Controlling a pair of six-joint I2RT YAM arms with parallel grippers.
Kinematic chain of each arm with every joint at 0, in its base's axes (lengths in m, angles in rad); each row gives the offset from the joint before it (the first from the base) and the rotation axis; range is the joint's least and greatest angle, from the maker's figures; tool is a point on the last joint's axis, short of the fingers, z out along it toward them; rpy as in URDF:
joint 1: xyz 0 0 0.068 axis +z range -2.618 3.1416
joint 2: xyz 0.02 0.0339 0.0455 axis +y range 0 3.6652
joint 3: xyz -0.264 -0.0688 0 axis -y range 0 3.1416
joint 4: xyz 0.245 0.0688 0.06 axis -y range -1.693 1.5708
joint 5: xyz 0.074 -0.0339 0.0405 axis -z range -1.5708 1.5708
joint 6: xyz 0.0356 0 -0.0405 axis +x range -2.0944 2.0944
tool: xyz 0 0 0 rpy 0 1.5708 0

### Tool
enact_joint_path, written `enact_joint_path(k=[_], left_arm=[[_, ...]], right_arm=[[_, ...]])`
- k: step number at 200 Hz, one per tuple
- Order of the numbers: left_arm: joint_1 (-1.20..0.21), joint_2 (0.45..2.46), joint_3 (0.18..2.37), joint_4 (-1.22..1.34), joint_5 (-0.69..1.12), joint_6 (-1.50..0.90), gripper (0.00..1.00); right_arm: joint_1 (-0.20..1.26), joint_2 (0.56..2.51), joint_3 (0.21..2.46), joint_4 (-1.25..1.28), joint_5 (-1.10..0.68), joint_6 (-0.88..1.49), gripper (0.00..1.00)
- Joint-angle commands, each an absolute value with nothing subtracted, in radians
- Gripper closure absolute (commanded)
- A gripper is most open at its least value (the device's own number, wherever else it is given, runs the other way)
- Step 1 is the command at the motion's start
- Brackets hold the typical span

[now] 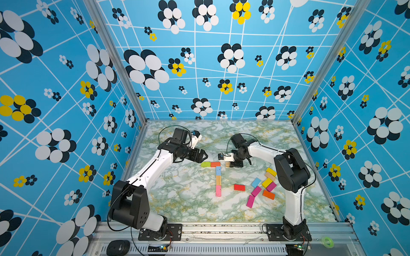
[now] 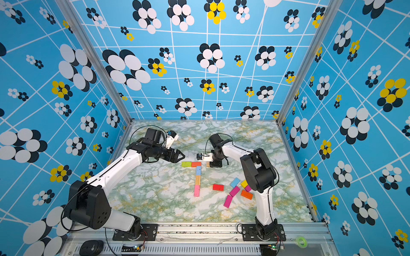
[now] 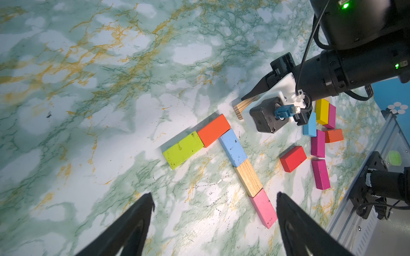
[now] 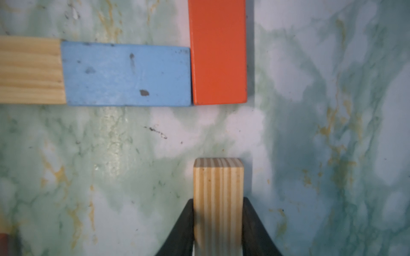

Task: Assemble the number 7 with building blocks
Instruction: Place the building block at the center of the board.

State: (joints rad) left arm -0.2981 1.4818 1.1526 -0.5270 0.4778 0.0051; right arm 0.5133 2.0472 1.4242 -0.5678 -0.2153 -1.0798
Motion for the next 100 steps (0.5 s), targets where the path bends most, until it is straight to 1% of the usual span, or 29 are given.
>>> enact_joint_path(k=[1,11,27,33,62,100], left_arm=[[-0.291,1.493,1.152,-0.545,0.479,0.025,0.1],[-0.291,1.492,1.152,-0.545,0.479,0.025,0.1],[-0.291,1.492,1.152,-0.545,0.479,0.025,0.1],[-0.291,1.492,1.152,-0.545,0.48,0.024,0.1],[-0.291,1.488,1.151,-0.545,0.48,0.023,0.1],[-0.291,1.479,1.152,-0.546,0.481,0.023,0.1]], right_arm=[[0.522,2.078,1.415,-0.598,-0.216,-1.059,0.51],[0.522,2.07,1.406,-0.585,-0.216,-1.054,0.45],[0.522,2.062,1.402,-0.583,-0.215,-1.05,0.38],[0.522,2.056,1.399,-0.582,-0.215,-1.048,0.34],[0.519,2.007,1.383,-0.551,-0.236,-1.014,0.33],[0.511,1.819,1.289,-0.474,-0.261,-0.928,0.33]])
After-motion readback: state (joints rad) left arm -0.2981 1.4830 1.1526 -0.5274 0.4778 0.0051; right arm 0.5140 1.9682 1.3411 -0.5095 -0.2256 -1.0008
